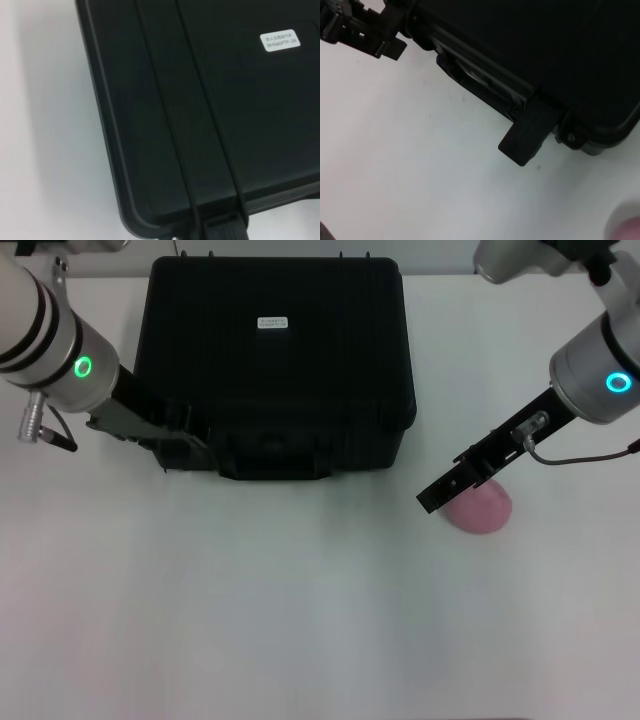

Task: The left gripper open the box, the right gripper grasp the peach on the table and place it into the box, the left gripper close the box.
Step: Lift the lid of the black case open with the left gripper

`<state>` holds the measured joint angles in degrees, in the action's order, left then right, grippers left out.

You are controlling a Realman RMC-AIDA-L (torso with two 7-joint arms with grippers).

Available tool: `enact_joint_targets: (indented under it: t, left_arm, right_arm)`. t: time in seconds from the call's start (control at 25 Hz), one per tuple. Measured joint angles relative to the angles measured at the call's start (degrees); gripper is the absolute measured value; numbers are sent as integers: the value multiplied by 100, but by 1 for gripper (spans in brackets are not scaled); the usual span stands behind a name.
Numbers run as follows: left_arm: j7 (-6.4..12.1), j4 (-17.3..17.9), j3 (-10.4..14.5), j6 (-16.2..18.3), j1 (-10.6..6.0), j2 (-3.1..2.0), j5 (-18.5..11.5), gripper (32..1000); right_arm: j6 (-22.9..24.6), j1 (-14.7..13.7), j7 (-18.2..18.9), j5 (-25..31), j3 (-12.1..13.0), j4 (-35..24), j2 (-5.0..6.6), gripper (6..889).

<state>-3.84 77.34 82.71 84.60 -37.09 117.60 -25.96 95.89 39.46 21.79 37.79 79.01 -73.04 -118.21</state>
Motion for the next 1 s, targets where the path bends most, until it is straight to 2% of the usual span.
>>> enact_joint_targets:
  t: [0.2,0.64,1.0]
  left_arm:
    - [35,0,1,16,0,0,-29,576]
    - [38,0,17,60,0,0,1,360]
    - [41,254,17,275,1,-10,-15,360]
  right_arm:
    - [0,0,0,0,0,0,0,853]
    - [0,6,0,0,0,0,0,852]
    - [0,9,0,0,-10,0,0,852]
